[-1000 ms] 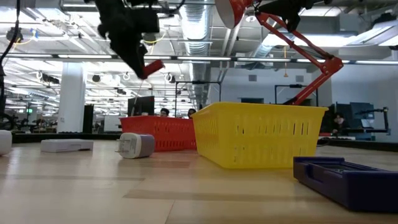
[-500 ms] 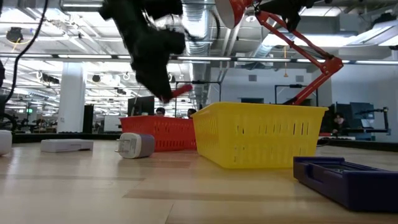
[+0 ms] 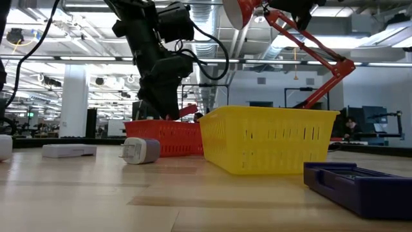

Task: Pick & Place Office items
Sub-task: Put the red digital clock into the red basket, then put the top black charger adapter into the yellow basket

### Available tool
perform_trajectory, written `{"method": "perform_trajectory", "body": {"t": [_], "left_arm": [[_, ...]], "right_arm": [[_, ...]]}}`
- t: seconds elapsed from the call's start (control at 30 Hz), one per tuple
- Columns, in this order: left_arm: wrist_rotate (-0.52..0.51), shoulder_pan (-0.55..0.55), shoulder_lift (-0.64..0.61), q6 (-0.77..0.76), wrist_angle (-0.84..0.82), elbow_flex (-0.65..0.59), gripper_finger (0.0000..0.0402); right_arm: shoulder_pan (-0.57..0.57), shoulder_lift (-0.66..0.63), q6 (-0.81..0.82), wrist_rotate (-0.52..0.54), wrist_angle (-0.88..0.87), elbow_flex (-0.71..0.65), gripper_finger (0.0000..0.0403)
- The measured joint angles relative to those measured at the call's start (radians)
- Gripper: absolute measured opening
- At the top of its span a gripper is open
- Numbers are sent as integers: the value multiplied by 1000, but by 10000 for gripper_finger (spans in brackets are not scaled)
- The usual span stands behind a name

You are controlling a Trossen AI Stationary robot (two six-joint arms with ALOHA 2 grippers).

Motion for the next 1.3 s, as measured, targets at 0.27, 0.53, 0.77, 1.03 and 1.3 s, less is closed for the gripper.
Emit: {"method": "perform_trajectory", "body": {"t": [0.27,0.53,0.77,1.03,1.3], "left_arm": [[112,0,0,-2,-4,0,205],[111,7,-110,13,-13,0,268],[33,9,-376,19,9,0,282],[20,9,-621,19,49,1,282],[-27,9,-717,77,48,1,282]], "right_arm": [[0,0,-3,0,0,0,155],[-15,0,4,1,-69,15,155],[-80,8,-23,3,-211,79,155],[-121,77,-202,3,-251,84,155],[-141,275,-276,3,-269,92,166]]}}
